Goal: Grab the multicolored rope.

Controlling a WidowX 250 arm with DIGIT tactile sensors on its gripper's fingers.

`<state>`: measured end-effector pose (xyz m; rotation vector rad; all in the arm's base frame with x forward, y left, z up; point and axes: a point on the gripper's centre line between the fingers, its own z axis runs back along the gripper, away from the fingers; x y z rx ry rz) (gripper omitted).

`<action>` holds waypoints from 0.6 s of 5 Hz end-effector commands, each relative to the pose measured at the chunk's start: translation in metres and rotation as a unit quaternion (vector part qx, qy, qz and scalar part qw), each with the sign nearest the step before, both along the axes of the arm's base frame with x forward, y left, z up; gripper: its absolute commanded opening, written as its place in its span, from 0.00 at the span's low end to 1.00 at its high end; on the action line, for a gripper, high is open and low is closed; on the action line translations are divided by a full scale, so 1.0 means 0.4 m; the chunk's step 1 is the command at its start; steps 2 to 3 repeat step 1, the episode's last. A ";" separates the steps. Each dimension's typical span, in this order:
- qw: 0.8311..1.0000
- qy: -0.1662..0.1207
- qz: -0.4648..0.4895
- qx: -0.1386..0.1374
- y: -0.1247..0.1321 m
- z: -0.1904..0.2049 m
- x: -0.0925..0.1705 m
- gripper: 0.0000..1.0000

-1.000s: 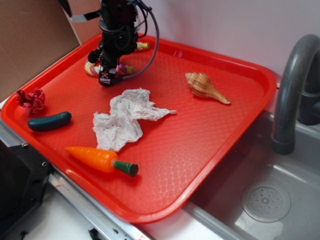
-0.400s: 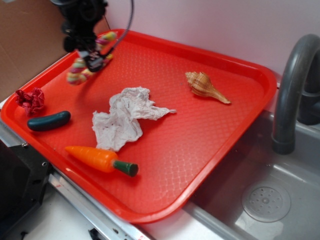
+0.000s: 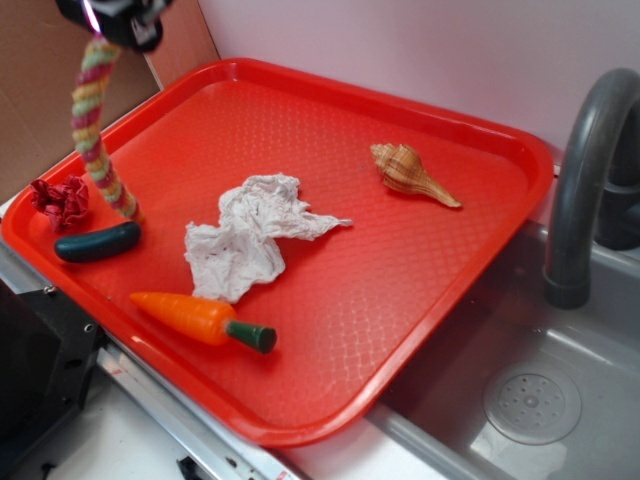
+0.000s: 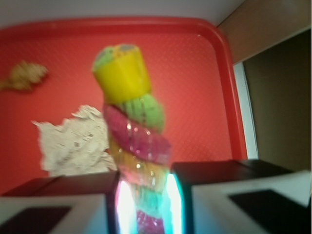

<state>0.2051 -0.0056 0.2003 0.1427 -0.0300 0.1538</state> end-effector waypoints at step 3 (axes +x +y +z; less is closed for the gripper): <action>0.998 -0.052 0.008 -0.026 -0.028 0.088 0.038 0.00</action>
